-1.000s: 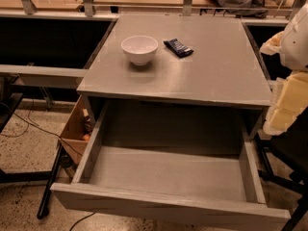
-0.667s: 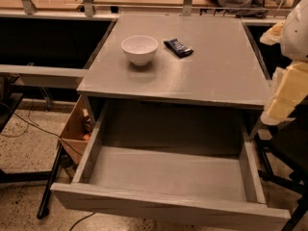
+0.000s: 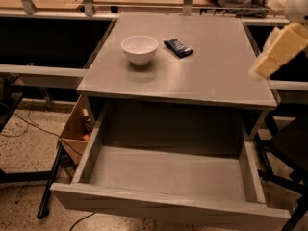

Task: Place rxbar blueberry into top drawer

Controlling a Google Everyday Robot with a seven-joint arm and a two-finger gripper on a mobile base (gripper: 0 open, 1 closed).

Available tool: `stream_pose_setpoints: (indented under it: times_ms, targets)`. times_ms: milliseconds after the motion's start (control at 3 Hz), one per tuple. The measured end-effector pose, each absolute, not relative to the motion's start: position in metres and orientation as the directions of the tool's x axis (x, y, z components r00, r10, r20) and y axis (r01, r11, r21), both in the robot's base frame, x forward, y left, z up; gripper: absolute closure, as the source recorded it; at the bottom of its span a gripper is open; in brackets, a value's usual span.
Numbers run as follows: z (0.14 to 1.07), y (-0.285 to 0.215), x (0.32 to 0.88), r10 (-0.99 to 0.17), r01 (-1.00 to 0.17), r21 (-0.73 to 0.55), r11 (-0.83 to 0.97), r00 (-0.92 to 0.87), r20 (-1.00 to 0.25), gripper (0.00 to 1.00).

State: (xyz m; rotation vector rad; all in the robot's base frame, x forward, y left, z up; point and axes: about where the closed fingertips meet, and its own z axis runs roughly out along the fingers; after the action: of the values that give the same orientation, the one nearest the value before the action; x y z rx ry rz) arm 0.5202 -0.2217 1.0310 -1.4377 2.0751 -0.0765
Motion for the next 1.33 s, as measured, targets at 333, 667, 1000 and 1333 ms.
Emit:
stream_pose_setpoints:
  times_ms: [333,667,1000,1333]
  targets:
    - [1.040,-0.216,0.559,-0.813,-0.791,-0.390,0.472,-0.220,-0.539,0.00]
    - [1.056,-0.194,0.613,-0.766,-0.756,-0.407,0.513,-0.189,-0.614,0.00]
    - [1.064,-0.162,0.649,-0.753,-0.755,-0.413,0.509,-0.158,-0.639,0.00]
    - [1.064,-0.125,0.687,-0.749,-0.758,-0.422,0.497,-0.130,-0.649,0.00]
